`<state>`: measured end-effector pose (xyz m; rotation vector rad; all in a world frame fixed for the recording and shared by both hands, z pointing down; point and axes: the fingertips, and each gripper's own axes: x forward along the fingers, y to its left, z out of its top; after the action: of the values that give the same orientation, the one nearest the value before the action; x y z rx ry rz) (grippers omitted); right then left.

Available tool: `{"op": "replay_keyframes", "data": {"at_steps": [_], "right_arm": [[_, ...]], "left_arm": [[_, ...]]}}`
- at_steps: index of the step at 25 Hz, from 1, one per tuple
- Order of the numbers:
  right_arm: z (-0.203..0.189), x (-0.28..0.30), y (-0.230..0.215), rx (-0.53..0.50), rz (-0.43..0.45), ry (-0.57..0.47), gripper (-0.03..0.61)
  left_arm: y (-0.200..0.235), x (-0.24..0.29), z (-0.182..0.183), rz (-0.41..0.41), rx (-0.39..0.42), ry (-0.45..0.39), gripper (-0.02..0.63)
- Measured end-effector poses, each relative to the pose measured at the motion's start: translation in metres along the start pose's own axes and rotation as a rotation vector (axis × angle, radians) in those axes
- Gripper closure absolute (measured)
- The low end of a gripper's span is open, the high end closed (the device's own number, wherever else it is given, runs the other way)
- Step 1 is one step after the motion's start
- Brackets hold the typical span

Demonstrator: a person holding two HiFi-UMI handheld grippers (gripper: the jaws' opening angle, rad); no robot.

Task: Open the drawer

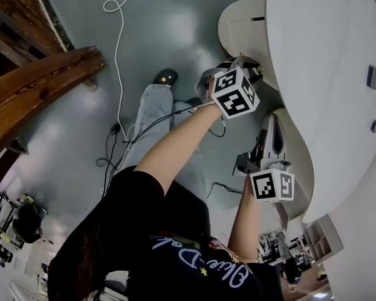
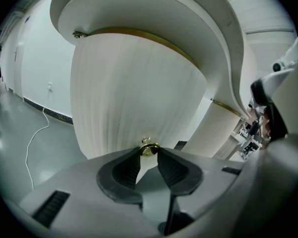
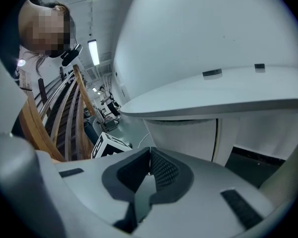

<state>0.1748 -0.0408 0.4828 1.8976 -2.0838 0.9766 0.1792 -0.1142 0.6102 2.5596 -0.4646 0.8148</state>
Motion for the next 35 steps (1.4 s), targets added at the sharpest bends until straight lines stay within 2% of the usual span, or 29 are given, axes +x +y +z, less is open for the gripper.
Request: {"op": "replay_keyframes", "data": {"at_steps": [6, 13, 18, 35], "right_arm": [[0.010, -0.001, 0.001, 0.026, -0.024, -0.020, 0.572], [0.006, 0.004, 0.013, 0.059, -0.069, -0.046, 0.572], [0.003, -0.001, 0.015, 0.101, -0.109, -0.075, 0.572], [0.007, -0.025, 0.019, 0.193, -0.229, -0.165, 0.572]], "left_arm": [[-0.007, -0.004, 0.004, -0.033, 0.022, 0.028, 0.508], [-0.003, -0.017, -0.015, -0.067, 0.028, 0.060, 0.509], [-0.007, -0.023, -0.023, -0.099, 0.067, 0.094, 0.514], [-0.016, -0.045, -0.042, -0.161, 0.098, 0.128, 0.522]]}}
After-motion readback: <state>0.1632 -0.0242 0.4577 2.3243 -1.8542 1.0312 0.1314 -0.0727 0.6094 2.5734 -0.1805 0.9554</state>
